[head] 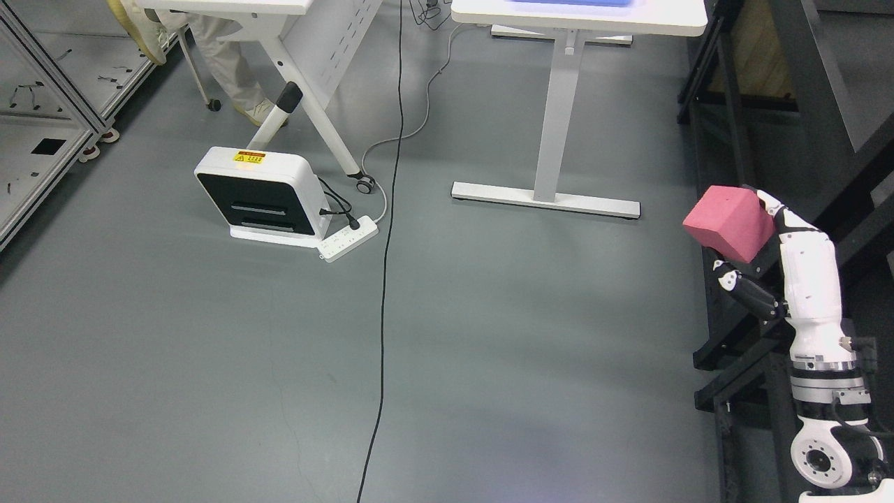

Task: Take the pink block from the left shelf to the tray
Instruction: 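Carry the pink cube in the right hand toward the blue tray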

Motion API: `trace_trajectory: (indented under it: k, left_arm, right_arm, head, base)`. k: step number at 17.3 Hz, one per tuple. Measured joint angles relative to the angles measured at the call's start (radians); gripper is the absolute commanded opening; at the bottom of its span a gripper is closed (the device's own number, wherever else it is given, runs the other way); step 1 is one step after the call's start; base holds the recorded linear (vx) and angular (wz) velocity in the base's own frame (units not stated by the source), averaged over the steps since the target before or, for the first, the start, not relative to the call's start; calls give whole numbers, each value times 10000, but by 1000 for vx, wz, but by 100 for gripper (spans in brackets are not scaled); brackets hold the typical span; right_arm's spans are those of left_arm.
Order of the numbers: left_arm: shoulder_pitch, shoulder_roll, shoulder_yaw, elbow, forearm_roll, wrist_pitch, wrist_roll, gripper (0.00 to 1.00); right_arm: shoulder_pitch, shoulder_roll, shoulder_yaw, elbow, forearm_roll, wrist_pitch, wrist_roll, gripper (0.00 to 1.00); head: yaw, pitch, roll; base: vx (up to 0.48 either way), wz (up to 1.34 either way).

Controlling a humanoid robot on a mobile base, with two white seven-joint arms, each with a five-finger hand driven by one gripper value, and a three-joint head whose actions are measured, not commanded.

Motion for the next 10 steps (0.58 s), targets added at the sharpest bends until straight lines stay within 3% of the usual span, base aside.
trace_trajectory:
  k: [10]
  left_arm:
    - [1, 0, 0, 0, -108, 0, 0, 100]
  right_arm:
    - [0, 5, -3, -10, 0, -58, 0, 3]
  head:
    - [0, 0, 0]
  base:
    - [66, 141]
